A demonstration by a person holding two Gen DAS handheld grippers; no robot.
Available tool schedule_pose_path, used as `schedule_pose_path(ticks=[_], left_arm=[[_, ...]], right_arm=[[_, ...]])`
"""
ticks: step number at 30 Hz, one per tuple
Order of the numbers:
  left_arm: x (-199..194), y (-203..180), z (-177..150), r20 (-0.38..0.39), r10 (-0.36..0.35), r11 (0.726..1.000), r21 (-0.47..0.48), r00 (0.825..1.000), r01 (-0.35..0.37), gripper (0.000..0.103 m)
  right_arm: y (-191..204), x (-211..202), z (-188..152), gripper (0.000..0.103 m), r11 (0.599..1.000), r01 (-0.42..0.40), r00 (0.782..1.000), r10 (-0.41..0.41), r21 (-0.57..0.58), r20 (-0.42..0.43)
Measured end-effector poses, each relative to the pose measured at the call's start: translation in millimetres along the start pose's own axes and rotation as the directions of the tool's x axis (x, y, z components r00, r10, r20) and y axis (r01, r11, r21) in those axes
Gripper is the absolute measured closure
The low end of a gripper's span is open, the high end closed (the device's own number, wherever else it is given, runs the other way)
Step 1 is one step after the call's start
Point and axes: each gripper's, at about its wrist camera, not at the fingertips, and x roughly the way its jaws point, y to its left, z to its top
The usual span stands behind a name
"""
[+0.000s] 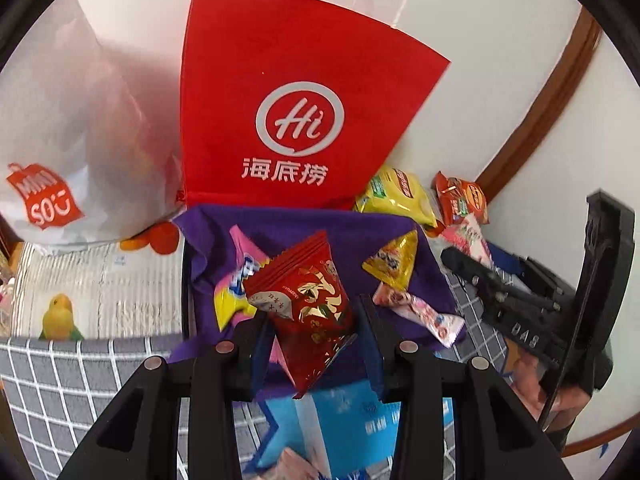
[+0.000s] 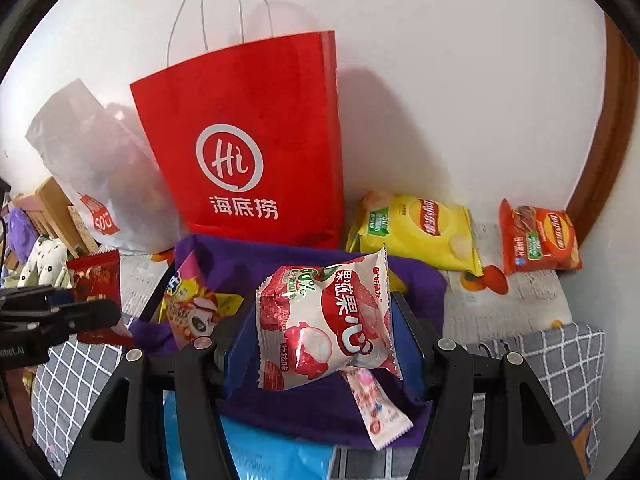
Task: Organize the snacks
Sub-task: 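Carry red-gold packet and lychee bag up over the purple towel, then open both tools to drop the packets onto the towel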
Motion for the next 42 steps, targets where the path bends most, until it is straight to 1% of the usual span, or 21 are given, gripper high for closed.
schedule_pose_path(ticks=[5,8,11,12,15,20,22,25,30,34,42], left_arm=[[20.4,4.2,14.5,-0.014,-0.018,1.0,-0.008,1.0,0.018,0.066],[30.5,10.0,14.5,-0.015,-0.036,0.999,-0.021,0.999,0.036,0.066],[39.6,17.1,11.1,-0.014,-0.052,0.998,-0.042,0.999,0.051,0.066],[44.5,18.3,11.9,-0.034,-0.047,0.998,-0.041,0.998,0.046,0.066],[47.0,23.3,12.8,-0.028,-0.056,0.997,-0.053,0.998,0.055,0.066],[53.4,25.1,11.8,-0.029,-0.127,0.989,-0.085,0.991,0.124,0.066],[57.4,23.0,10.2,-0.043,-0.141,0.987,-0.085,0.989,0.137,0.066],[63.9,19.6,7.5,-0.055,-0.13,0.989,-0.08,0.99,0.125,0.066],[78.2,18.9,4.9,-0.085,-0.108,0.991,-0.09,0.991,0.101,0.066],[87.5,17.5,2.8,-0.096,-0.102,0.991,-0.094,0.99,0.093,0.066],[93.1,12.1,1.6,-0.101,-0.09,0.993,-0.079,0.991,0.083,0.065]], right_arm=[[-4.8,21.6,-1.7,0.041,1.0,-0.018,1.0,0.018,0.003,-0.012],[-10.6,36.4,-4.9,0.041,1.0,-0.01,0.999,0.011,0.004,-0.048],[-16.8,43.3,-8.0,0.041,1.0,0.006,0.998,-0.006,-0.009,-0.057],[-19.0,46.1,-9.0,0.041,1.0,0.005,0.998,-0.006,-0.012,-0.067],[-24.0,55.2,-13.3,0.041,1.0,-0.007,0.995,0.005,-0.015,-0.098],[-22.2,72.6,-20.5,0.041,1.0,-0.012,0.99,0.008,-0.025,-0.142],[-21.1,77.2,-22.8,0.041,0.999,-0.013,0.987,0.008,-0.03,-0.158],[-20.4,82.1,-25.7,0.041,0.999,-0.023,0.983,0.017,-0.032,-0.181],[-24.1,89.9,-29.3,0.041,0.999,0.002,0.976,-0.01,-0.034,-0.216],[-28.8,91.4,-30.2,0.04,0.999,0.006,0.973,-0.013,-0.032,-0.23],[-31.4,95.0,-30.0,0.039,0.999,0.017,0.97,-0.025,-0.035,-0.244]])
